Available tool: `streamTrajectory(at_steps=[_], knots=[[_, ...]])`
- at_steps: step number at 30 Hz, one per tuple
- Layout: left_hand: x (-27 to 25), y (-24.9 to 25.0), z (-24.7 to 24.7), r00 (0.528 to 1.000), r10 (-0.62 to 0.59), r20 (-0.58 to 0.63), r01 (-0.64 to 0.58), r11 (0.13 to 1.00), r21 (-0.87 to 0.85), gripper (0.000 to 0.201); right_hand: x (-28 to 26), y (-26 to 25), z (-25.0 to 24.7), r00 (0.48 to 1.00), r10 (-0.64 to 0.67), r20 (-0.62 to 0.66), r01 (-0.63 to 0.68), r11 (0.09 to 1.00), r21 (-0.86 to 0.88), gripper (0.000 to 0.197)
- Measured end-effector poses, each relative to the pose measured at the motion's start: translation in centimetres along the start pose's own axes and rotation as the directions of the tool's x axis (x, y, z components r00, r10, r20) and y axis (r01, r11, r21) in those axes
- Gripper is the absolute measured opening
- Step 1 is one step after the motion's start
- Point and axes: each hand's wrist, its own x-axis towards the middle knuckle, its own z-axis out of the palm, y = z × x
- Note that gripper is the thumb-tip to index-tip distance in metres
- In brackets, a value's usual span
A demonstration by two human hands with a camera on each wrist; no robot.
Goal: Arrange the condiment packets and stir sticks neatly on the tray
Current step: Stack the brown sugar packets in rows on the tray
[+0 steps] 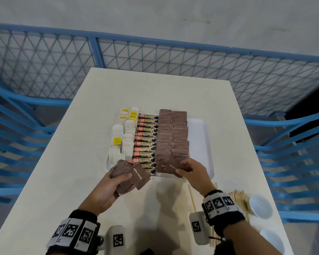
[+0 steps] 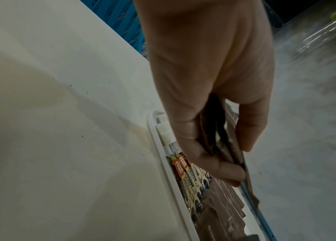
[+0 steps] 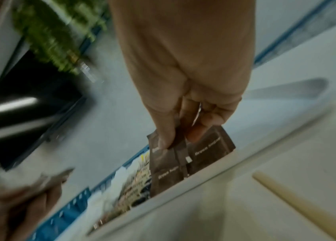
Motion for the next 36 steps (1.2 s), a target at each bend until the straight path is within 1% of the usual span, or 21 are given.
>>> streamTrajectory(at_steps=[3,7,10,13,16,18,20,21,22,23,25,27,28,32,34,36], knots=[[-0.1,-0.1,-0.1,1.0,0.0,-0.004,0.0,1.0,0.002,0.037,1.0,-0.5,0.8,0.998,-0.056,0.032,0.059,0.991,-0.123,0.013],[-0.1,-0.1,-0.4,1.0,0.001,-0.013,-0.001,1.0,0.003,0.037,2.3,-0.9,1.8,0.994,-0.093,0.064,0.105,0.966,-0.235,0.016],[-0.1,-0.1,-0.5,1.0,0.004,-0.012,-0.004,1.0,-0.002,0.036,3.0,-0.8,2.5,0.989,-0.13,0.064,0.144,0.93,-0.339,0.019],[0.0,0.0,-0.4,1.0,0.007,-0.01,-0.007,1.0,-0.011,0.036,3.1,-0.7,3.1,0.988,-0.145,0.047,0.152,0.914,-0.377,0.022],[0.0,0.0,-0.2,1.0,0.009,-0.002,-0.009,1.0,-0.01,0.036,3.0,-0.6,3.3,0.984,-0.173,0.037,0.172,0.892,-0.417,0.031],[0.1,-0.1,0.0,1.0,0.011,0.003,-0.011,1.0,-0.013,0.036,2.6,-0.7,3.5,0.977,-0.215,-0.001,0.193,0.88,-0.434,0.035],[0.2,-0.1,0.1,1.0,0.016,0.009,-0.016,1.0,-0.011,0.036,2.1,-1.3,3.7,0.957,-0.284,-0.051,0.243,0.889,-0.387,0.031],[0.2,-0.1,0.2,1.0,0.019,0.011,-0.019,1.0,-0.011,0.035,1.8,-1.9,3.7,0.952,-0.302,-0.052,0.269,0.907,-0.325,0.027],[0.2,-0.1,0.3,1.0,0.022,0.012,-0.022,1.0,-0.013,0.034,1.3,-2.8,3.6,0.952,-0.306,-0.018,0.292,0.925,-0.242,0.025],[0.2,-0.1,0.4,1.0,0.023,0.015,-0.023,1.0,-0.016,0.034,0.8,-3.6,3.6,0.955,-0.29,0.058,0.295,0.943,-0.153,0.027],[0.2,-0.2,0.5,1.0,0.021,0.021,-0.02,1.0,-0.021,0.034,-0.3,-5.1,3.8,0.941,-0.248,0.229,0.25,0.968,0.022,0.029],[0.3,-0.2,0.5,1.0,0.017,0.021,-0.016,1.0,-0.021,0.035,-0.8,-5.5,4.4,0.919,-0.223,0.326,0.178,0.971,0.161,0.016],[0.3,-0.3,0.5,1.0,0.015,0.023,-0.014,1.0,-0.018,0.037,-1.0,-5.5,4.7,0.913,-0.22,0.343,0.161,0.968,0.193,0.012],[0.4,-0.5,0.6,1.0,0.008,0.007,-0.007,1.0,-0.028,0.038,-0.9,-4.9,5.0,0.92,-0.181,0.349,0.096,0.964,0.248,0.021],[0.4,-0.5,0.6,1.0,0.007,-0.004,-0.007,1.0,-0.029,0.039,-1.1,-4.8,4.6,0.907,-0.184,0.379,0.075,0.956,0.285,0.021],[0.4,-0.5,0.4,1.0,0.007,-0.008,-0.007,0.999,-0.031,0.041,-1.3,-4.6,3.9,0.891,-0.197,0.409,0.058,0.943,0.327,0.031]])
